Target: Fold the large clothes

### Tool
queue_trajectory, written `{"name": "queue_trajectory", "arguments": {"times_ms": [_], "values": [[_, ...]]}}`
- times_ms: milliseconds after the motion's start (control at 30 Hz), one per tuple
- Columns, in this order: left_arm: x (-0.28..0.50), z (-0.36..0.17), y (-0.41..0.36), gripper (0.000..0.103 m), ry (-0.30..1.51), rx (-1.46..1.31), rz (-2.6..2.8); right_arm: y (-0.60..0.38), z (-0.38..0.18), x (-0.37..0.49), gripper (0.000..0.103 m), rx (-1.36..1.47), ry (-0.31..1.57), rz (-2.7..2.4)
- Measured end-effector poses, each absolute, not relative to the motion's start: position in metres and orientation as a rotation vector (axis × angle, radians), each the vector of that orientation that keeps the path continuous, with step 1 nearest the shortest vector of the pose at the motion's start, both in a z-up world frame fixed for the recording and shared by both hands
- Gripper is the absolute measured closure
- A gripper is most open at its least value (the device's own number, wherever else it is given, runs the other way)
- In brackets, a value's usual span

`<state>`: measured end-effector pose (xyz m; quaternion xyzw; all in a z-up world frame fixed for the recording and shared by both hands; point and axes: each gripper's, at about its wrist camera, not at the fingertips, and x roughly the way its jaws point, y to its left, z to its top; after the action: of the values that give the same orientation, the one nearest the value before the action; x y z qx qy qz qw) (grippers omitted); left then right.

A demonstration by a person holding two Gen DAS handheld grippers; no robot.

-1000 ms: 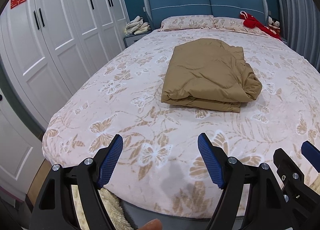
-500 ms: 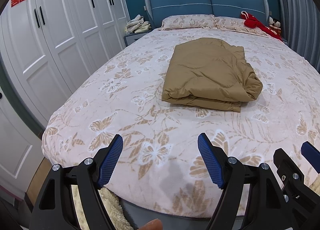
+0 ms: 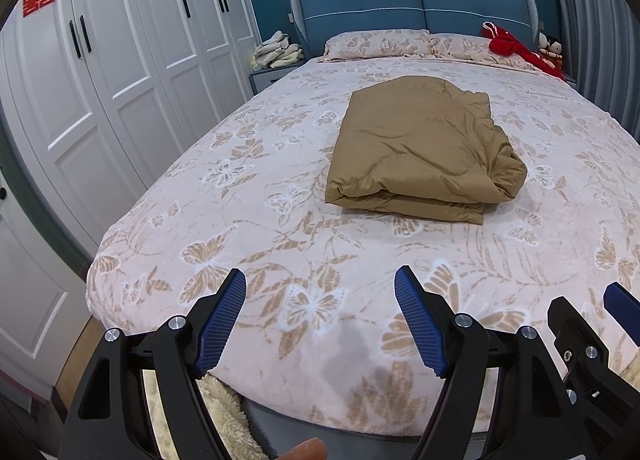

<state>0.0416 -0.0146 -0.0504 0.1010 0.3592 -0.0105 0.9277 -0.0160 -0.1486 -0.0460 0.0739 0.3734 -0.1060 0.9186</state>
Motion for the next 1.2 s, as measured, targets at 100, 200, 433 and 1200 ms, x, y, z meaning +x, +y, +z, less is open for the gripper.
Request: {"name": "queue_trajectory", "arguments": {"times_ms": [100, 200, 433, 1200], "values": [[0.0415, -0.0512, -0.0144, 0.029, 0.739, 0.205, -0.02, -0.1486, -0.046, -0.016, 0.05, 0.151, 0.767, -0.218], [0.0414, -0.0512, -0.0148, 0.029, 0.738, 0.208, -0.02, -0.1486, -0.0462, -0.016, 0.05, 0.152, 0.767, -0.218], [0.0415, -0.051, -0.0142, 0.029, 0.739, 0.207, -0.02, -0.1482, -0.0461, -0.016, 0.05, 0.151, 0.767, -0.219], [0.0405, -0.0527, -0.012, 0.029, 0.739, 0.208, -0.021, -0.1492, -0.0473, -0.0177, 0.05, 0.146, 0.766, -0.225]]}}
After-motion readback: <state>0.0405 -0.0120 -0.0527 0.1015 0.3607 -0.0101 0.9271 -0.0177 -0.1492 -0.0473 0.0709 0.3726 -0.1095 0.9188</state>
